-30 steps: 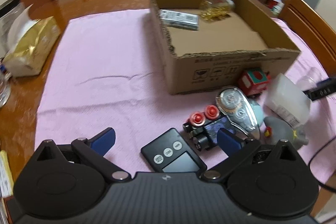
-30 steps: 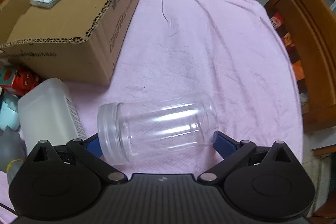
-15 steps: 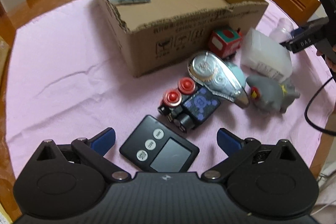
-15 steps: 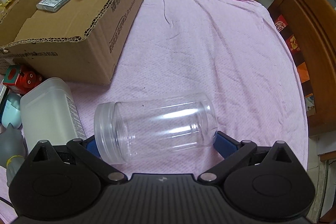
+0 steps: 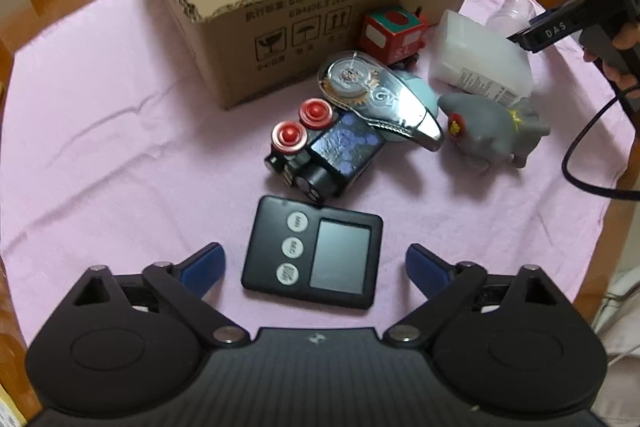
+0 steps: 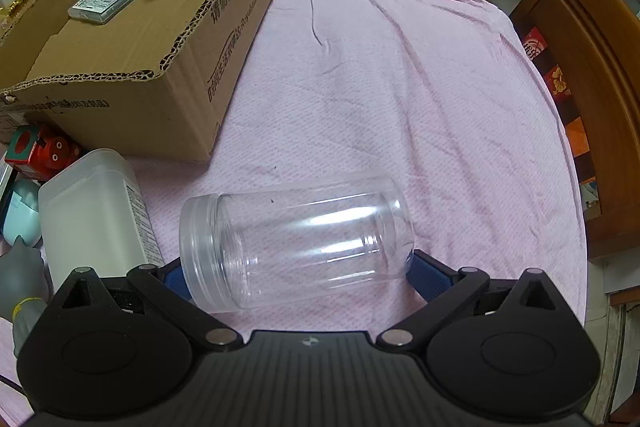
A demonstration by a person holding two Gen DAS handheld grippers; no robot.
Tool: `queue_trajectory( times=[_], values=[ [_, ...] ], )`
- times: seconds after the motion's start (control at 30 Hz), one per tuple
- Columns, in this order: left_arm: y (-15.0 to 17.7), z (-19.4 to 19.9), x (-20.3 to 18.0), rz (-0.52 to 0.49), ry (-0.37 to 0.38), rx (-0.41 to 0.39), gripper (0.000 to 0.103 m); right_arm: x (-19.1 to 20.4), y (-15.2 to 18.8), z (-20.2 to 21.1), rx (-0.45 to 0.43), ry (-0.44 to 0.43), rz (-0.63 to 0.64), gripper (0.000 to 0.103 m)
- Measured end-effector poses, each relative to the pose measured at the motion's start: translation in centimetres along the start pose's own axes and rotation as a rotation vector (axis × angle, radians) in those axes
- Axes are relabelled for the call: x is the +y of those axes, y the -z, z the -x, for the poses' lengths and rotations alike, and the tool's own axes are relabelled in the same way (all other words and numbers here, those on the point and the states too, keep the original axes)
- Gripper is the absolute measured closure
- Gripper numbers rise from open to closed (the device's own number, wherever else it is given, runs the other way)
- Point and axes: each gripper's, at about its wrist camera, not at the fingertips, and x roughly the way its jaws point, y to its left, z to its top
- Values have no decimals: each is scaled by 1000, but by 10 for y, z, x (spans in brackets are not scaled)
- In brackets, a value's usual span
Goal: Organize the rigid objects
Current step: 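Grasp the black timer with the left gripper while the right gripper grasps the clear jar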
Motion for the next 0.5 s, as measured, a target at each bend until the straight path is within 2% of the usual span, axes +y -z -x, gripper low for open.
queue_trajectory(
  times=[0.13,0.23,0.27,0.4,0.5],
  values=[
    [-1,-1,-8,-72,-34,-8,22,0,-1,-1,2,0,0,0],
    [-4,3,-8,-64,-34,-18,33,0,0,-1,1,0,0,0],
    [-5,3,-10,-58,-38,-16,33,0,-1,-1,1,0,0,0],
    [-3,4,-13,23,-73,-5,33,0,0,-1,-6,0,2,0],
    [2,7,-16,135,-120,10,33,0,3,0,-17,-2,8,0]
  ],
)
